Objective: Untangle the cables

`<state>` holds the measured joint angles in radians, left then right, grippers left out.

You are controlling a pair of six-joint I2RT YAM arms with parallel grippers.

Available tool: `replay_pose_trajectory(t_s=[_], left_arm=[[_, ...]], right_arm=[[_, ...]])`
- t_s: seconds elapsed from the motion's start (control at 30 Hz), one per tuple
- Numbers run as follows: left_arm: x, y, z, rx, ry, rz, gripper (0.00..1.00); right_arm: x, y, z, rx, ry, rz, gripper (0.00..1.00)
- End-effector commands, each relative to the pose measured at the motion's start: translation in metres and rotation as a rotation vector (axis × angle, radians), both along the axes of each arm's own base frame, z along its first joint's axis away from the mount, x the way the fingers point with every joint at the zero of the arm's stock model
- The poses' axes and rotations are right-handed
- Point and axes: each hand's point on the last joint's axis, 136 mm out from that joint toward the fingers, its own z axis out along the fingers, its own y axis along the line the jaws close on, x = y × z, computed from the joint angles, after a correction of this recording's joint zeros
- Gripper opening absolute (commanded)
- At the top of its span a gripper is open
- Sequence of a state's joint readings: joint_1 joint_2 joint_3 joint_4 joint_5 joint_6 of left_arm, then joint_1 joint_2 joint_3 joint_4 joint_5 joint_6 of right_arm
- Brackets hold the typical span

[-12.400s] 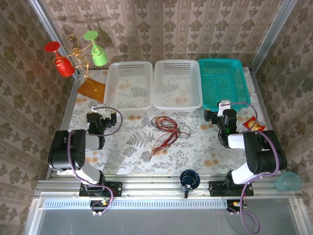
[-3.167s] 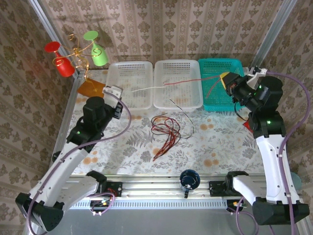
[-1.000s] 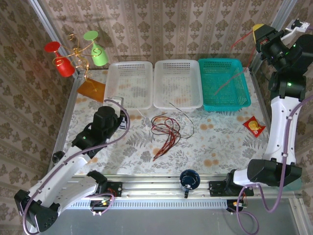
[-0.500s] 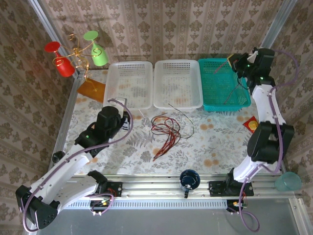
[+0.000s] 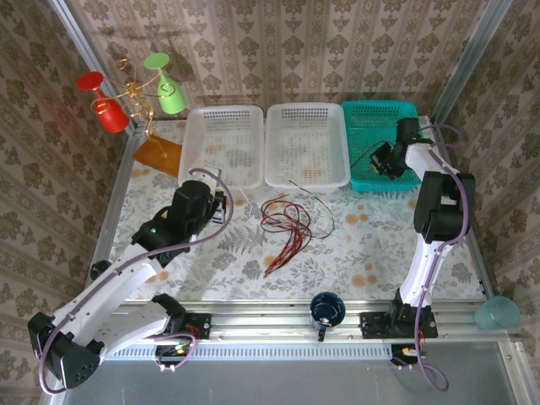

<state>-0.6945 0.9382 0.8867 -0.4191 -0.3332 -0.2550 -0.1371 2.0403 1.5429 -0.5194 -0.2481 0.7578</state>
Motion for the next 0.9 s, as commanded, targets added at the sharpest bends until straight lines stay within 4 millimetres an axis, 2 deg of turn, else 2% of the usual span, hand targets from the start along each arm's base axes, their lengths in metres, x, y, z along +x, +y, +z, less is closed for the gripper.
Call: replay_pose_trajectory(t_s=[0.0, 0.03, 0.1, 0.13, 0.27, 0.4, 0.53, 0.63, 0.77, 0.87], left_arm=[[0.001, 0.009, 0.022, 0.005, -0.025, 0.048, 0.0], [0.0, 0.008, 0.025, 0.004, -0.029, 0.042, 0.0], [-0.001, 0.008, 0.036, 0.0, -0.043, 0.037, 0.0], [-0.001, 0.009, 0.04, 0.001, -0.048, 0.038, 0.0], [-0.002, 0.017, 0.067, 0.025, -0.08, 0.053, 0.0], [-0.001, 0.01, 0.104, 0.003, -0.135, 0.015, 0.0], [0.003, -0.012, 0.141, -0.058, -0.223, -0.086, 0.0], [0.008, -0.028, 0.16, -0.089, -0.258, -0.137, 0.0], [0.018, -0.049, 0.185, -0.076, -0.277, -0.212, 0.0], [0.029, -0.064, 0.212, -0.063, -0.322, -0.247, 0.0]], right_arm=[[-0.008, -0.007, -0.007, -0.148, 0.077, 0.052, 0.0], [-0.009, -0.008, -0.008, -0.15, 0.081, 0.052, 0.02], [-0.012, -0.009, -0.009, -0.162, 0.091, 0.055, 0.21], [-0.012, -0.009, -0.004, -0.164, 0.079, 0.062, 0.24], [-0.016, -0.008, 0.029, -0.182, 0.005, 0.07, 0.4], [-0.022, -0.009, 0.064, -0.205, -0.055, 0.082, 0.52], [-0.034, -0.005, 0.092, -0.203, -0.095, 0.098, 0.78], [-0.046, 0.003, 0.105, -0.169, -0.136, 0.103, 0.83], [-0.063, 0.014, 0.117, -0.126, -0.175, 0.117, 0.84], [-0.075, 0.021, 0.121, -0.098, -0.185, 0.136, 0.85]])
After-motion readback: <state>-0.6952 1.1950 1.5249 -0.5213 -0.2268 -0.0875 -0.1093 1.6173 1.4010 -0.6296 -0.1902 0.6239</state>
